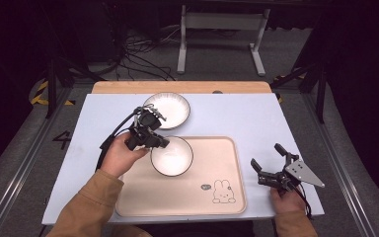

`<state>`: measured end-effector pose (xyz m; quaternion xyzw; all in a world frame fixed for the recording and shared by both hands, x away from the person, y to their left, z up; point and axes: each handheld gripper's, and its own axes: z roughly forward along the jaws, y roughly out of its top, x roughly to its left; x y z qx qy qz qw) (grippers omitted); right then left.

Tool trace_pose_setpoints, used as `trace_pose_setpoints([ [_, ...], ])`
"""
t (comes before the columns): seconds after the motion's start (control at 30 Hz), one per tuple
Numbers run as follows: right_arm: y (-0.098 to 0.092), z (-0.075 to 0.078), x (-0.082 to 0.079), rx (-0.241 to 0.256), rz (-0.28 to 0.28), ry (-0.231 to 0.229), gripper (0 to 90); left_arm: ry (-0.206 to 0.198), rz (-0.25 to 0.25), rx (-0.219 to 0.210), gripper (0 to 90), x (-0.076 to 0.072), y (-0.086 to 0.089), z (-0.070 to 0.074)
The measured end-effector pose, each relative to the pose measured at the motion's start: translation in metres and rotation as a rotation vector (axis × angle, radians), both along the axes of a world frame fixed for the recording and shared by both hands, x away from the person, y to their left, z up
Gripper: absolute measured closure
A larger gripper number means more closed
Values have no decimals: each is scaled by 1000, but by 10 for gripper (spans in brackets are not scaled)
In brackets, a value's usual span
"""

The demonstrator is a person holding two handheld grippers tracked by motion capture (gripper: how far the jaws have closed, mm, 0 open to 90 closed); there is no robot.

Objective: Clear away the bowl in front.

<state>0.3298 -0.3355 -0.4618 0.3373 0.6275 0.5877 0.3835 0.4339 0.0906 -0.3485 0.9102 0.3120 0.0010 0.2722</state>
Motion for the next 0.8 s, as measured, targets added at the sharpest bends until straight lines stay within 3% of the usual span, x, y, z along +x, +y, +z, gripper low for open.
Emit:
trace_pose_setpoints([
  [0.27, 0, 0, 0, 0, 1, -1, 1, 11, -30, 46, 810, 0, -7, -10],
  [0.8, 1, 0, 0, 0, 2, 0, 1, 58, -74, 97, 811, 5, -21, -31],
])
